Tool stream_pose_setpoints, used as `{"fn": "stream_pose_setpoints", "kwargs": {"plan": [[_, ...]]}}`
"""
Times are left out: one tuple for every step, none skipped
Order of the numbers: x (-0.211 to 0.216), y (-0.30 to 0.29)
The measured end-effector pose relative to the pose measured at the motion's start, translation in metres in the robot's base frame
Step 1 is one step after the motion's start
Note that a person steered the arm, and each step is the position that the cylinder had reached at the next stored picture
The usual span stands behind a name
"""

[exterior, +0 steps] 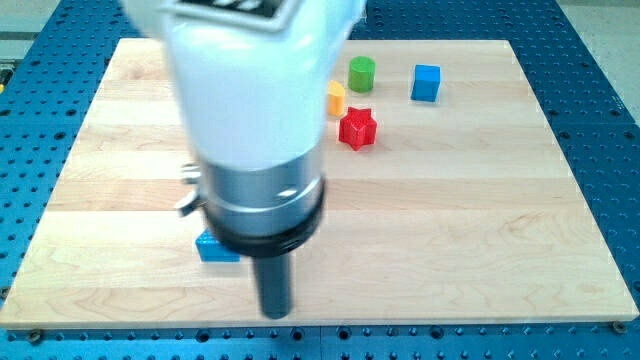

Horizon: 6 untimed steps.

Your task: Place the blue triangle below to the red circle

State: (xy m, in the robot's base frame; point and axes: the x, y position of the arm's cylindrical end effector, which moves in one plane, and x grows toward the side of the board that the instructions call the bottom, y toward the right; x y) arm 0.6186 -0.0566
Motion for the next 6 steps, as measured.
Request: {"fn": "stream_pose_setpoints", "kwargs": {"plan": [[-0.02, -0.061], [-0.063, -0.041], [-0.111, 0.047], [-0.102, 0.065], [-0.043, -0.013], [-0.07, -0.013]]}}
